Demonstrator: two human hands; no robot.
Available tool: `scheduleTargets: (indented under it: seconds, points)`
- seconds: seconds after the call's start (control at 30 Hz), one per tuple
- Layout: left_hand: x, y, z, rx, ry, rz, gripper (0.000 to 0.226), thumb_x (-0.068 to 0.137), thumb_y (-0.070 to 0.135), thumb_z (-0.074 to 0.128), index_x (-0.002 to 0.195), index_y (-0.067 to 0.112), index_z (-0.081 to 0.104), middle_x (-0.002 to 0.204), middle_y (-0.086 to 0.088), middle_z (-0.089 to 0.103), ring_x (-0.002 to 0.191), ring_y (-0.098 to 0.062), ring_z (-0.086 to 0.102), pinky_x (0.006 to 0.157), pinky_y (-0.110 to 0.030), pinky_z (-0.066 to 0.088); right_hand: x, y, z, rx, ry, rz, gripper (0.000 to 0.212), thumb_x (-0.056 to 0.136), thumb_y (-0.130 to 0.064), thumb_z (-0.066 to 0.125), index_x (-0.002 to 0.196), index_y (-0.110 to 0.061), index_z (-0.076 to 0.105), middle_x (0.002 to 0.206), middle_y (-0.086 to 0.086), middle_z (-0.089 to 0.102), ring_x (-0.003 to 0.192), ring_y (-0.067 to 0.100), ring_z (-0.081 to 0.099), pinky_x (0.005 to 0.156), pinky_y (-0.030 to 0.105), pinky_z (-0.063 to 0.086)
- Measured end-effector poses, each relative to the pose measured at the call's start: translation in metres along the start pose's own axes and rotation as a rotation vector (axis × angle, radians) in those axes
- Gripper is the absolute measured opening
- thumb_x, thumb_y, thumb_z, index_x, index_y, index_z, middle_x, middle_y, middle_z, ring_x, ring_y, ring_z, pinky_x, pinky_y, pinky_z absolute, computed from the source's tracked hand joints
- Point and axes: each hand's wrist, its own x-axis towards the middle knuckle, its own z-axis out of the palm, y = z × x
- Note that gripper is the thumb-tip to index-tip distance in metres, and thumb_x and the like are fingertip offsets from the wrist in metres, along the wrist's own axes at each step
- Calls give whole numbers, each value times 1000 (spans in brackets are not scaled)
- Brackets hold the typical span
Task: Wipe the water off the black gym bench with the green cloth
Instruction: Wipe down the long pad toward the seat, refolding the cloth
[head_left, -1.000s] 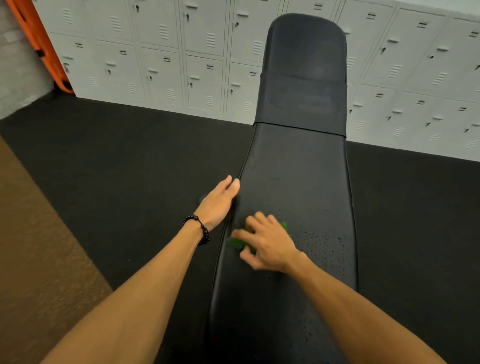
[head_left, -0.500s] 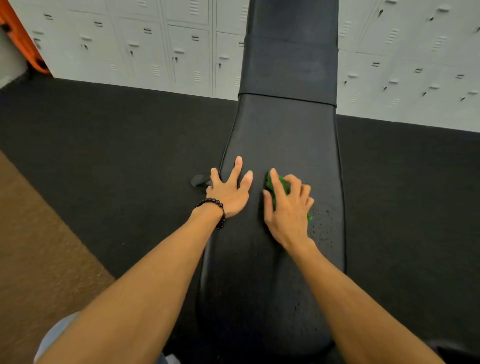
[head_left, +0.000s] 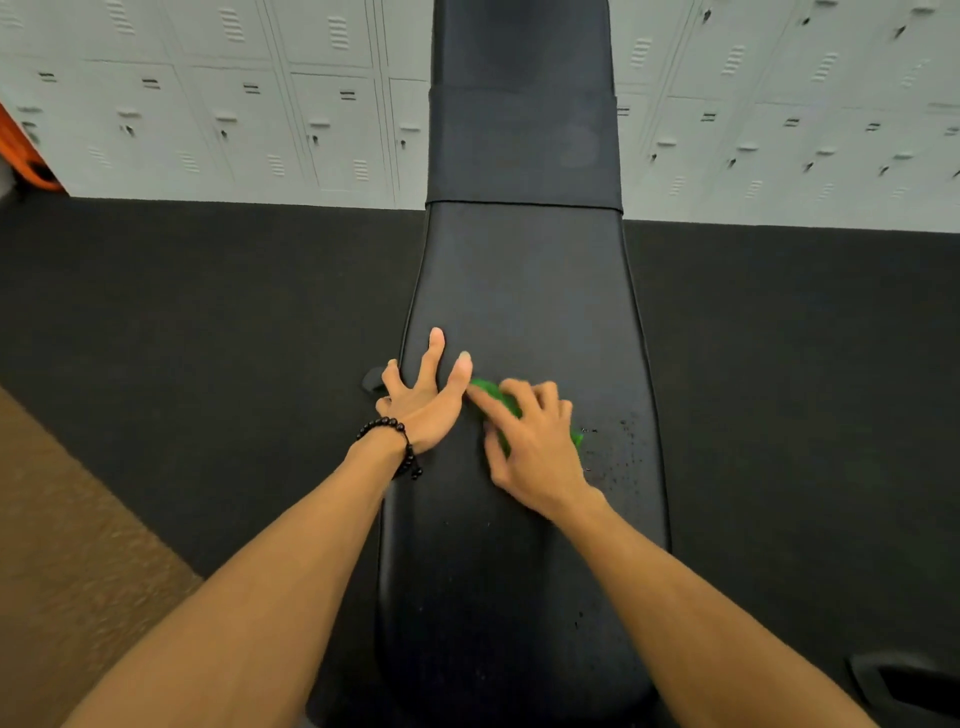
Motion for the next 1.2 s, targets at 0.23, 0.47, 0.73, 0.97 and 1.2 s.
scheduleTargets:
  seconds: [0.23, 0.47, 0.73, 0.97, 1.2]
  points:
    - [5, 3, 5, 25, 58, 10, 80, 86, 75, 43, 145, 60, -8, 161, -8, -14, 145, -48, 9, 115, -60, 22, -9, 39, -11, -51, 179, 457, 45, 84, -22, 60, 128, -30, 61, 119, 0, 54, 94, 26, 41, 70, 38, 33]
    - [7, 21, 13, 398, 379, 230, 82, 77, 60, 70, 140, 35, 24, 160, -6, -17, 148, -38, -6, 108, -74, 17, -38, 40, -20, -38, -3, 101, 49, 88, -25, 60, 136, -32, 55, 122, 1, 52, 97, 26, 45, 71, 34, 30]
    - [14, 41, 19, 710, 167, 417, 110, 72, 59, 76, 151, 49, 0, 161, 1, -19, 148, -32, -19, 111, -72, 12, -26, 50, -27, 7, 44, 178, 46, 88, -19, 59, 133, -27, 58, 122, 3, 49, 95, 26, 43, 68, 39, 39]
    - [17, 44, 26, 728, 189, 379, 114, 70, 58, 79, 151, 48, -2, 160, 0, -19, 147, -34, -22, 110, -74, 10, -18, 81, -38, 49, 179, 588, 40, 89, -12, 56, 127, -25, 60, 118, 4, 49, 94, 24, 40, 70, 44, 42]
    - [15, 40, 29, 725, 188, 375, 111, 77, 56, 73, 151, 48, -9, 160, 0, -27, 146, -33, -28, 112, -72, 5, -56, 66, -36, -39, 36, 217, 55, 88, -11, 64, 138, -29, 54, 134, 1, 52, 100, 25, 43, 72, 40, 40]
